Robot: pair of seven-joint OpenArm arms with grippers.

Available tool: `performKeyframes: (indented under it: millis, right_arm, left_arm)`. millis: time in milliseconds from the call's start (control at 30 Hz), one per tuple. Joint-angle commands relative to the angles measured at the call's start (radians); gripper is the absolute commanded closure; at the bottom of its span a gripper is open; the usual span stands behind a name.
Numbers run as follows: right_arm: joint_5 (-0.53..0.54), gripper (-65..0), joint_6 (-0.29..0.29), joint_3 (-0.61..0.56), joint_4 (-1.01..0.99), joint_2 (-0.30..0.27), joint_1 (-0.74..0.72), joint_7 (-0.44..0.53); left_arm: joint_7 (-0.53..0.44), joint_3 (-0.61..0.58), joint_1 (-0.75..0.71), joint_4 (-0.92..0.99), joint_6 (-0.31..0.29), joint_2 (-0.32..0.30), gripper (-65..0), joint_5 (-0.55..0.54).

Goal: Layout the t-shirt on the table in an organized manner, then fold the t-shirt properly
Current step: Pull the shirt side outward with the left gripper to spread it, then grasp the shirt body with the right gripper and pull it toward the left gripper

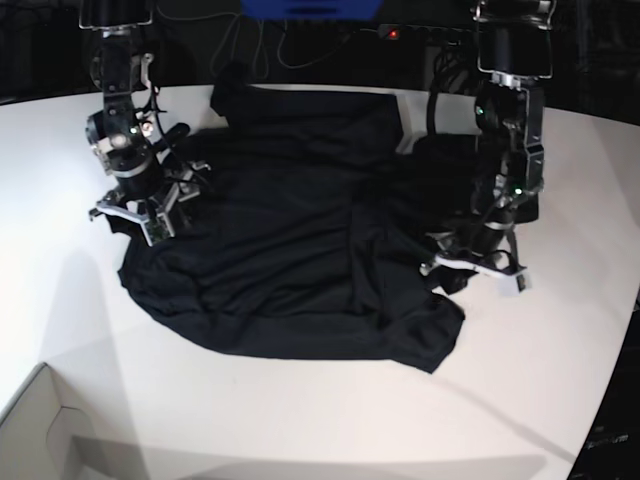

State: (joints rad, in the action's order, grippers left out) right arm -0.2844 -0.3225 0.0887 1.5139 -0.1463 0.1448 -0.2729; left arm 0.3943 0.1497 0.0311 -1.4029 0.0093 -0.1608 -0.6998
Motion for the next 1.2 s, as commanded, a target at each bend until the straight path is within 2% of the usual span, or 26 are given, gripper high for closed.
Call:
performKeyframes:
  millis: [0,167,400,567,667,767,900,967,1033,1100,1167]
  right_arm:
    - [0.001,-42.3,0.006,0.004,0.020,-0.008,-0.011,0.024]
    - [0.001,-42.3,0.006,0.004,0.020,-0.008,-0.011,0.025]
    - [0.001,-42.3,0.006,0.003,0.017,-0.005,-0.011,0.024]
    - [0.001,-42.3,0.006,0.003,0.018,-0.006,-0.011,0.024]
    - [0.001,-42.3,0.006,0.004,0.018,-0.008,-0.009,0.024]
    - [0.001,-42.3,0.006,0.004,0.018,-0.008,0.008,0.028]
    - [0.001,-42.3,0.006,0.004,0.020,-0.006,0.009,0.030]
    - [0.001,-42.3,0.006,0.004,0.020,-0.006,0.005,0.030]
    - [0.001,-42.3,0.006,0.001,0.020,-0.006,-0.001,0.031]
    - [0.003,-42.3,0.006,-0.002,0.027,-0.006,-0.014,0.033]
    - [0.004,-42.2,0.004,-0.002,0.030,0.000,-0.043,0.033]
  left_arm:
    - [-0.025,0.032,0.019,-0.029,-0.013,-0.023,-0.1,-0.005]
    - [-0.025,0.127,0.022,-0.025,-0.015,-0.102,-0.1,-0.005]
    - [-0.027,0.141,0.145,-0.016,-0.015,-0.207,-0.1,-0.002]
    - [-0.027,0.141,0.215,0.038,-0.013,-0.253,-0.5,0.007]
    - [-0.028,0.141,0.229,0.107,-0.013,-0.259,-1.7,0.007]
    - [-0.034,0.141,0.249,0.188,-0.010,-0.257,-11.3,0.007]
    - [-0.034,0.143,0.263,0.280,-0.013,-0.257,-32.0,-0.004]
    - [-0.027,0.156,0.244,0.265,-0.013,-0.257,-38.9,-0.005]
    - [-0.025,0.202,0.177,0.207,-0.015,-0.251,-41.2,-0.005]
    - [-0.025,0.252,0.095,0.109,-0.015,-0.236,-39.6,-0.007]
    - [-0.025,0.299,0.003,0.018,-0.015,-0.194,-36.6,-0.007]
